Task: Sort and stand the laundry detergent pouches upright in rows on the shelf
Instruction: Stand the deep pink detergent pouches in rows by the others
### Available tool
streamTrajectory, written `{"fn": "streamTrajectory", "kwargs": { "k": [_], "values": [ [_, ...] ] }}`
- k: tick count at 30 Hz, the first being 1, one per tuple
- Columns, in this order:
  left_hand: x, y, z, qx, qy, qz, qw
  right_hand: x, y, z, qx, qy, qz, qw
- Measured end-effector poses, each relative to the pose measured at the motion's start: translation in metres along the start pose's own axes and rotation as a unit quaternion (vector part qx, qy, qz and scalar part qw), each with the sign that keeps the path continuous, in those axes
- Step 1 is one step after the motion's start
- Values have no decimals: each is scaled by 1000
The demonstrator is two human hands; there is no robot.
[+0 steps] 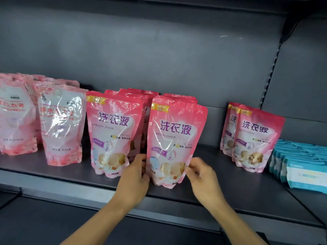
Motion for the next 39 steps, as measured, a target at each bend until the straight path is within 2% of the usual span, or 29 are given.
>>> {"fn": "streamTrajectory", "kwargs": {
  "k": [5, 11, 21, 27, 30, 34, 39],
  "values": [
    [-12, -5, 8, -66, 6, -41, 997, -1, -6, -7, 29, -28, -19, 999],
    [-10, -9, 4, -107, -15, -90, 990, -1, -8, -2, 61, -21, -56, 996],
    [-9, -11, 5, -107, -11, -100, 989, 5, -7, 2, 88, 4, -67, 994],
    [2, -8, -2, -81, -7, -76, 994, 10, -6, 9, 72, 31, -55, 995],
    [16, -1, -13, -94, -51, -96, 990, 14, -2, 9, 52, 27, -58, 997],
    [32, 7, -42, -124, -158, -118, 972, 25, 15, 8, 54, 18, -63, 996],
    [41, -16, -90, -70, -220, -55, 971, 36, 71, 3, 72, 13, -108, 991]
  ]
}}
Point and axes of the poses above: each hand's wrist, its own x-axis away from the middle knuckle, its own y-axis out of the back of the hand, z = x × y, the point moved 2 cm from there along -x, towards the middle knuckle, and after that the axes turned 2 degrees about z, right-handed, at the moved point
